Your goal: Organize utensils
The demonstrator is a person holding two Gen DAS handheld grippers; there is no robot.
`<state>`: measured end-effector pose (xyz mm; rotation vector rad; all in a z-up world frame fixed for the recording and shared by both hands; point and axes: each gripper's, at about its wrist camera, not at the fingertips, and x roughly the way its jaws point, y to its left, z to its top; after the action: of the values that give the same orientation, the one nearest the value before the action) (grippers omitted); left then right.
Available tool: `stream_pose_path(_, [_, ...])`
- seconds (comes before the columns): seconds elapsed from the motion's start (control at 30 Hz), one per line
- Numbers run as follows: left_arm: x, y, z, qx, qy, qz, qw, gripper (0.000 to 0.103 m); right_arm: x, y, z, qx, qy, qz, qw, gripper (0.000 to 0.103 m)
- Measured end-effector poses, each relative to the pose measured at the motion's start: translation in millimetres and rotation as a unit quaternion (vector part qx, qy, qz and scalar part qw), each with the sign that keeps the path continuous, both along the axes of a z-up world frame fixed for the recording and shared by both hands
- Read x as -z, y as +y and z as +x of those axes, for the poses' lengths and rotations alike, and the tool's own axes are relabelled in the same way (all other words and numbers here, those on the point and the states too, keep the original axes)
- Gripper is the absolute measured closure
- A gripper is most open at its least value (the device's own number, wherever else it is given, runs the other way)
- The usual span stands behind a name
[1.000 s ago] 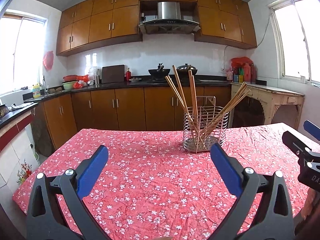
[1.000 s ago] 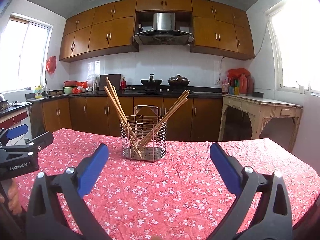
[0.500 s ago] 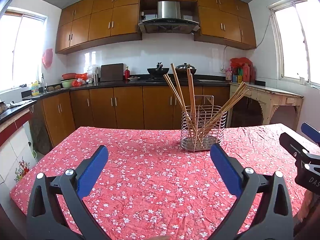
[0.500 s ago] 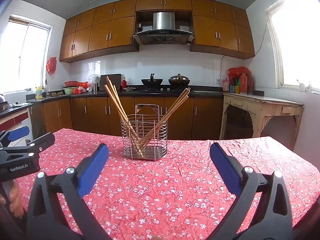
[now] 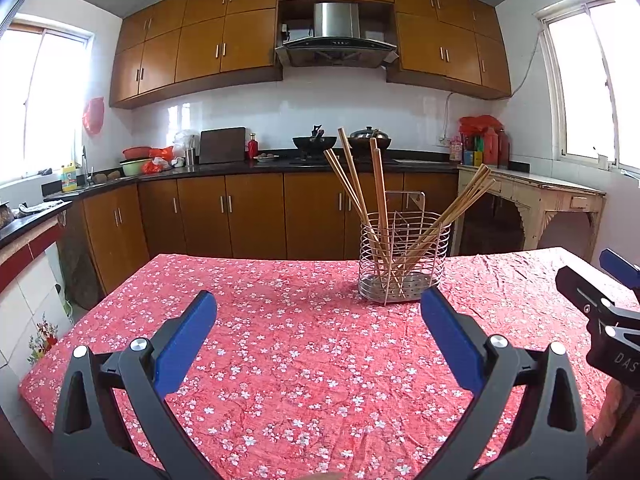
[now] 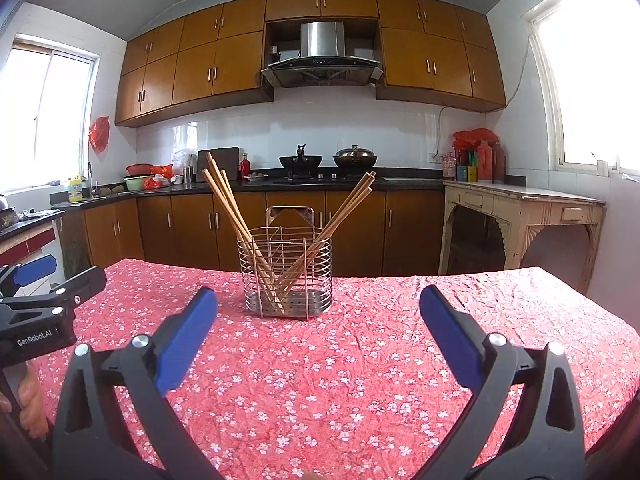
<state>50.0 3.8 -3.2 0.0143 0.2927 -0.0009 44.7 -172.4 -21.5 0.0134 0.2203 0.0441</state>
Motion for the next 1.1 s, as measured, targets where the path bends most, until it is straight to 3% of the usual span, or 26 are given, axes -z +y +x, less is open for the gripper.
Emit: stream_pose_path(1.1, [0.7,-4.9,2.2,0.005,0.003,0.0,1.0,0.002,0.0,0.8,-0.9,-0.001,0.001,0.005,1.0,0.004])
